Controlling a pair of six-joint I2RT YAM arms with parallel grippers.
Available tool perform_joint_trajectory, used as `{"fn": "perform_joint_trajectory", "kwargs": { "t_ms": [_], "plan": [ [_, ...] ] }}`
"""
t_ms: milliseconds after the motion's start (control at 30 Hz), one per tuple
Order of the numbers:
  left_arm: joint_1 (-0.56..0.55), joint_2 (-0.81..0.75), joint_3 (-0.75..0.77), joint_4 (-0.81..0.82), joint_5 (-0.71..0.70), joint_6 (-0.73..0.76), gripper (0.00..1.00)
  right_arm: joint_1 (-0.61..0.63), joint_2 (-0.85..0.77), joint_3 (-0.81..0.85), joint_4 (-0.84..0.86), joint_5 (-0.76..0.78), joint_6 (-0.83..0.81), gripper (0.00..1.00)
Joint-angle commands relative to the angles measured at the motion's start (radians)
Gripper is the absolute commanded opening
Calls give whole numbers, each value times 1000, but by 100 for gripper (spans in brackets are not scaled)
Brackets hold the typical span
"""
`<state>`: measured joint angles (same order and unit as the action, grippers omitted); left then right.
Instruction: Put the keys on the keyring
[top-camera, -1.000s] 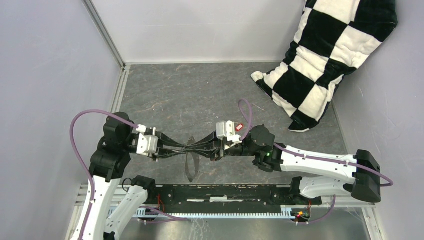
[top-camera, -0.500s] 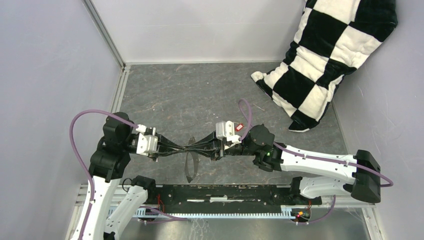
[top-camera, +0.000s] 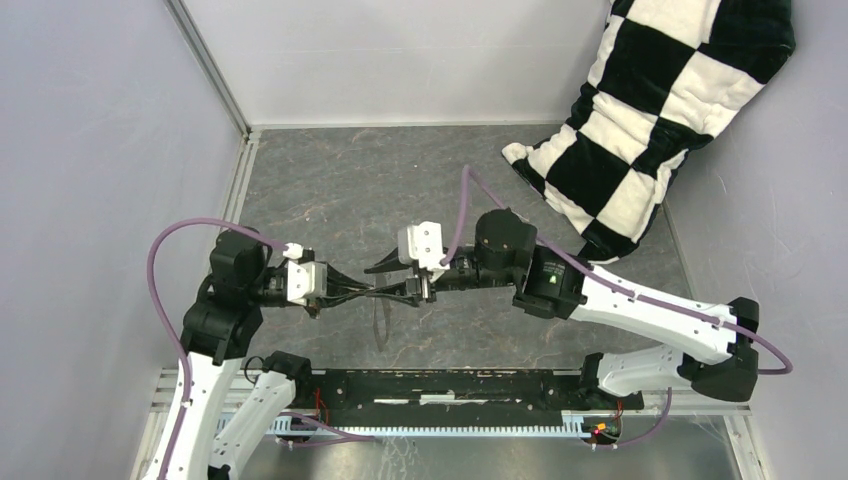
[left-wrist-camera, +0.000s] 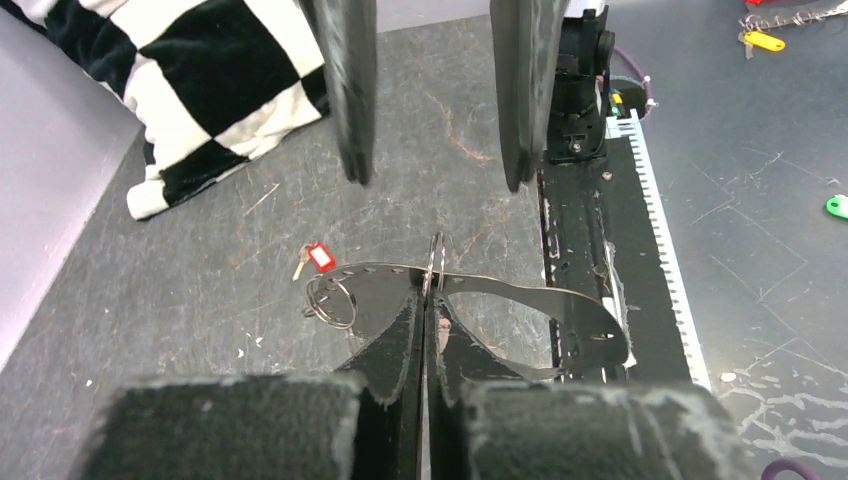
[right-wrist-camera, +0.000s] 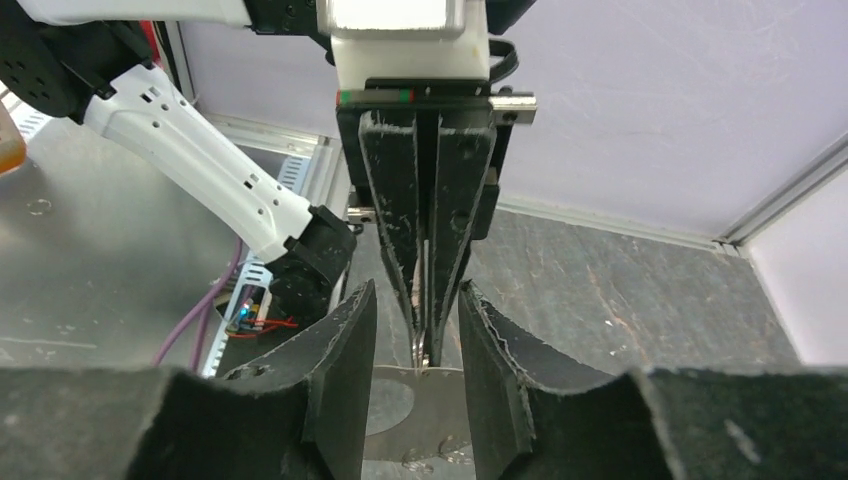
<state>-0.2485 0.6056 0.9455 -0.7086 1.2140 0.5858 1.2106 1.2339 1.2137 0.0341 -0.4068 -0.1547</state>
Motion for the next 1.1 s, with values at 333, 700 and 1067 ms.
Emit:
{"fn": "perform_joint_trajectory", "kwargs": {
  "t_ms": [333, 700, 1067],
  "plan": [
    [-2, 42, 35, -100, -64, 72, 2, -4, 208, 425, -612, 21, -226, 39],
    [-3, 39, 39, -100, -36, 86, 2, -3, 242, 471, -655, 65, -276, 33],
    [-3, 34, 49, -99, -24, 90, 2, -5, 265, 492, -675, 68, -290, 29]
  ]
}}
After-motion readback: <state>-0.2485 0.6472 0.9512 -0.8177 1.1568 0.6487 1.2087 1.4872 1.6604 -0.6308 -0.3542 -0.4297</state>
